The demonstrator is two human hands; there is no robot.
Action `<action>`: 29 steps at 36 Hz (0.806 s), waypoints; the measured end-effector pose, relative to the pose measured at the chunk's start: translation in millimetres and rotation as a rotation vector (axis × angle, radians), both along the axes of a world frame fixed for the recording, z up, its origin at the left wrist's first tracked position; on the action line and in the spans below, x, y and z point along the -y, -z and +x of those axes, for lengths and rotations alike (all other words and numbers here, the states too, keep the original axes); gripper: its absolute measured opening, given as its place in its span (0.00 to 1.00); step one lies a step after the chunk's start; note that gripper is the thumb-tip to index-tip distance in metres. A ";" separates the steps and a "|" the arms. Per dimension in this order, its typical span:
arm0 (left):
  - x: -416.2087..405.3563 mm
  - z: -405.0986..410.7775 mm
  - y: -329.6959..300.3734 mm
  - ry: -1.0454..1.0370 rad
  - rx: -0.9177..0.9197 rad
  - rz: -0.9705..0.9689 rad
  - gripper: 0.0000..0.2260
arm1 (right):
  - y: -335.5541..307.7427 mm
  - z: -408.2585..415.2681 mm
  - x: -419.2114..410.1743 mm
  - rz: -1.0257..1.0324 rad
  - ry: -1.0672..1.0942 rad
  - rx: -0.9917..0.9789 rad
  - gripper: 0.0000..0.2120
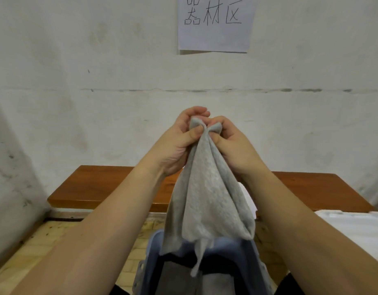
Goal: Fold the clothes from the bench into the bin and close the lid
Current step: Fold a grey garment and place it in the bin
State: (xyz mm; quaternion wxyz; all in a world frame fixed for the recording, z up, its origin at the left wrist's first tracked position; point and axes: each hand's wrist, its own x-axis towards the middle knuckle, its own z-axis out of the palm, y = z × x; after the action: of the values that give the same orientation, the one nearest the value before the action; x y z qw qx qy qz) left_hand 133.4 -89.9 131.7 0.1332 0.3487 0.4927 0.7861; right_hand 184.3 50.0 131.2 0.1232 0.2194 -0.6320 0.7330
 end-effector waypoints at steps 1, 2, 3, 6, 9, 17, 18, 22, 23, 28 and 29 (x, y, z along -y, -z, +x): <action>0.6 -0.6 0.6 -0.015 0.027 -0.038 0.36 | -0.2 -0.4 -0.7 0.004 -0.010 0.010 0.09; 1.9 -1.8 1.0 -0.019 0.057 -0.076 0.41 | -0.7 -0.9 -1.7 0.008 -0.031 0.022 0.09; 3.4 -3.0 1.6 -0.009 0.081 -0.108 0.44 | -1.4 -1.7 -2.7 0.017 -0.060 0.034 0.08; 9.8 -5.8 2.6 -0.016 0.101 -0.223 0.49 | -3.6 -5.4 -5.9 0.051 -0.145 0.077 0.09; 15.3 -5.4 2.9 -0.119 0.047 -0.352 0.49 | -6.0 -11.3 -11.4 0.086 -0.126 0.076 0.10; 29.3 6.4 19.1 -0.648 -0.055 -0.482 0.13 | -5.8 -24.6 -22.2 0.298 0.164 -0.012 0.11; 30.2 6.7 20.9 -0.659 0.017 -0.510 0.11 | -5.6 -25.3 -23.6 0.300 0.187 -0.012 0.11; 38.0 27.2 36.0 -0.440 -0.090 -0.901 0.16 | -5.0 -31.6 -30.5 0.285 0.230 -0.003 0.11; 39.9 38.6 41.5 -0.391 -0.155 -1.009 0.25 | -4.5 -33.2 -31.4 0.287 0.237 -0.002 0.12; 57.8 36.0 55.4 -0.694 -0.376 -1.268 0.05 | -0.1 -34.2 -41.7 0.442 0.331 0.010 0.15; 62.5 30.5 52.2 -0.747 -0.357 -1.253 0.04 | 0.8 -33.9 -45.9 0.473 0.355 0.019 0.16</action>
State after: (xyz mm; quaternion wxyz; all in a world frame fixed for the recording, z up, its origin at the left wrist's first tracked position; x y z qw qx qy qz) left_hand 164.0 -152.4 79.5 -0.0508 0.1396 0.9475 0.2830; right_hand 150.5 95.9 130.4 0.1891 0.1212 -0.8148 0.5345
